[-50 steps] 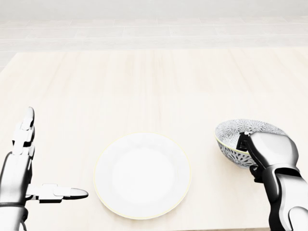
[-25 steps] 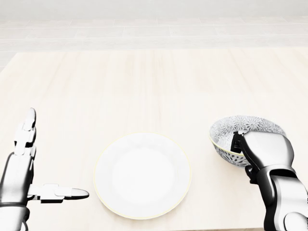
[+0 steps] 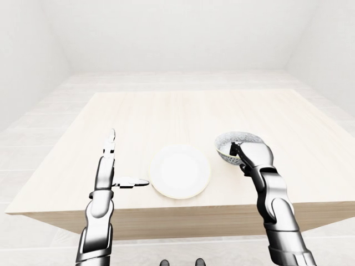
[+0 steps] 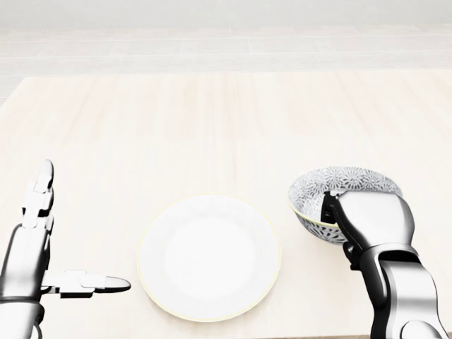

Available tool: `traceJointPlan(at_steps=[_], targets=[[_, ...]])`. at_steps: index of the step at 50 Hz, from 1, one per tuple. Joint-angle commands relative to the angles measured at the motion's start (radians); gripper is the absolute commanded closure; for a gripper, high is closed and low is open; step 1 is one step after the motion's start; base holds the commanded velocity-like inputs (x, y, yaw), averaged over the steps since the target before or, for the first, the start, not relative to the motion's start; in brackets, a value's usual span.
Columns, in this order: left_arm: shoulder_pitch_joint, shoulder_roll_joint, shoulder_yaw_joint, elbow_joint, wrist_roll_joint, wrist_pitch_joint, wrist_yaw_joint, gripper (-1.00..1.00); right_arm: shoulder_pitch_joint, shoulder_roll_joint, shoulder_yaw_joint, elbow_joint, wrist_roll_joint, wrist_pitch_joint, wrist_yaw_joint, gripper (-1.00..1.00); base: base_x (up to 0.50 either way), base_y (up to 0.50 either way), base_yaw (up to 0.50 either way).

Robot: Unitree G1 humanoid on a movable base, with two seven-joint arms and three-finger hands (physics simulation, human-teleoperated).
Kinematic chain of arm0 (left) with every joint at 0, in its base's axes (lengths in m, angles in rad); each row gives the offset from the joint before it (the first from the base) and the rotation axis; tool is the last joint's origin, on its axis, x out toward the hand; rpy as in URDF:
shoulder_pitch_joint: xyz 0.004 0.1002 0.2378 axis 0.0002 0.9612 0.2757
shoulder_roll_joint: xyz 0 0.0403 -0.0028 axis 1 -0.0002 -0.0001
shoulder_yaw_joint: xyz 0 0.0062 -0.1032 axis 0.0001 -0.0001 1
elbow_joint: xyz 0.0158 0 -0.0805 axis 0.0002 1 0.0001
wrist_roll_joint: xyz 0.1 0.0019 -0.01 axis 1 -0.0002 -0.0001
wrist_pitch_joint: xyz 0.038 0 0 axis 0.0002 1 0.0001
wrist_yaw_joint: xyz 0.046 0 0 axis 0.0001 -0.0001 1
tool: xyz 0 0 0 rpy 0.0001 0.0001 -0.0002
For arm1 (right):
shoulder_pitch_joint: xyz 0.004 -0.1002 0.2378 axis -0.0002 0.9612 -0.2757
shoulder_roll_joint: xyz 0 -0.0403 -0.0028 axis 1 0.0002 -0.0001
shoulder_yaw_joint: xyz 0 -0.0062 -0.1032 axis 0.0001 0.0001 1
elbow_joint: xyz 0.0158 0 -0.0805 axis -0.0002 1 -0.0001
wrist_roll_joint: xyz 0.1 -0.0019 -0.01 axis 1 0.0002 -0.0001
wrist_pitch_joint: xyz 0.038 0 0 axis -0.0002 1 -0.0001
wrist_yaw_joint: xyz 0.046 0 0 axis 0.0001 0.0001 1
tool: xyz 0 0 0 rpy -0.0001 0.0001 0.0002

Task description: Put the bowl on the plate.

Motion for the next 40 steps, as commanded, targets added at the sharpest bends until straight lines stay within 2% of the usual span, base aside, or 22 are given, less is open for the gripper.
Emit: traceJointPlan(at_steps=[1, 40], targets=[[-0.004, 0.002, -0.001, 0.01, 0.002, 0.0, 0.003, -1.0, 0.017, 0.039, 0.027, -0.072, -0.032, 0.0, 0.004, 0.31, 0.0, 0.0, 0.0], [0.009, 0.004, -0.014, 0.032, 0.052, 0.0, 0.01, -1.0, 0.046, 0.129, 0.115, -0.186, -0.099, 0.0, 0.053, 0.31, 0.0, 0.0, 0.0]])
